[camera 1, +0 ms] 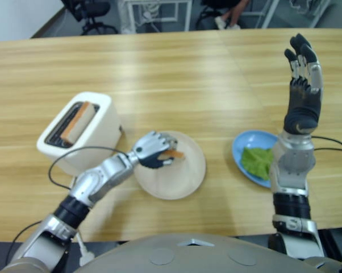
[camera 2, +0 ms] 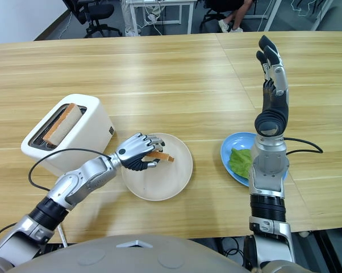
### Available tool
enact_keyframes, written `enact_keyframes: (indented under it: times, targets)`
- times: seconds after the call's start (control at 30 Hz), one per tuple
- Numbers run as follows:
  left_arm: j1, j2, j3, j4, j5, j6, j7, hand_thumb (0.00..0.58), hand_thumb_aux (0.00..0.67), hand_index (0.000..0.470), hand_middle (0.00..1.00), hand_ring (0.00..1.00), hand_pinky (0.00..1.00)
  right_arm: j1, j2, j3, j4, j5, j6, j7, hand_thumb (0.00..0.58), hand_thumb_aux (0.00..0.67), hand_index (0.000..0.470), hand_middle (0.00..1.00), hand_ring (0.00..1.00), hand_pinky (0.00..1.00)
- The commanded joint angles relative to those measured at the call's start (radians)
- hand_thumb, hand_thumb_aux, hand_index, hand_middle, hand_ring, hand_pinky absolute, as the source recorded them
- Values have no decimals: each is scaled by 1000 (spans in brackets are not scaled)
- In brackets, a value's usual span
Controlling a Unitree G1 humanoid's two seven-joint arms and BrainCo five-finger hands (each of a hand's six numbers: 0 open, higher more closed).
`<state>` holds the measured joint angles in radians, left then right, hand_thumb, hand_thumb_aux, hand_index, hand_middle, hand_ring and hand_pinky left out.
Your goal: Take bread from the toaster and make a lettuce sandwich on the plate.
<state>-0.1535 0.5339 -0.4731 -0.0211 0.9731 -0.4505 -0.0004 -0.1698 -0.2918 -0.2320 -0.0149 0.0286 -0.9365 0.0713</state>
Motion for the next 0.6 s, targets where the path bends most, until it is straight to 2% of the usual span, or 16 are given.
enact_keyframes:
  times: [0.03, 0.07, 0.1, 0.13, 0.17, 0.2, 0.23, 0.27, 0.43, 0.6]
  targets:
    - [44, 33, -36, 32, 3, -7, -67, 580, 670, 460, 1000, 1000, 1000, 11, -6, -4, -18, 23, 14, 8, 0, 0, 0, 0, 0, 0]
    - [52, 35, -38, 28, 1, -4, -80, 580, 670, 460, 1000, 1000, 1000, 12, -7, -4, -20, 25, 15, 9, 0, 0, 0, 0, 0, 0]
    - [60, 38, -38, 20, -7, -2, -97, 580, 670, 460, 890, 890, 890, 12, -8, -5, -22, 27, 17, 11, 0, 0, 0, 0, 0, 0]
    - [67, 39, -35, 9, -16, 2, -110, 580, 670, 460, 890, 890, 890, 13, -9, -5, -23, 28, 18, 13, 0, 0, 0, 0, 0, 0]
    - [76, 37, -27, -6, -49, 7, -137, 503, 426, 292, 0, 0, 0, 12, -10, -6, -25, 29, 20, 14, 0, 0, 0, 0, 0, 0]
    - [86, 34, -20, -26, -95, 15, -172, 301, 205, 141, 0, 0, 0, 12, -12, -7, -26, 29, 22, 15, 0, 0, 0, 0, 0, 0]
    - [96, 29, -9, -53, -143, 21, -202, 301, 205, 141, 0, 0, 0, 11, -13, -8, -28, 29, 24, 16, 0, 0, 0, 0, 0, 0]
    - [104, 21, 4, -81, -187, 32, -225, 0, 0, 0, 0, 0, 0, 10, -14, -8, -29, 28, 26, 17, 0, 0, 0, 0, 0, 0]
    - [99, -29, 83, -163, -351, 82, -267, 0, 0, 0, 0, 0, 0, 6, -15, -4, -28, 19, 33, 18, 0, 0, 0, 0, 0, 0]
    - [80, -50, 147, -172, -392, 94, -248, 0, 0, 0, 0, 0, 0, 12, -19, -9, -37, 12, 39, 19, 0, 0, 0, 0, 0, 0]
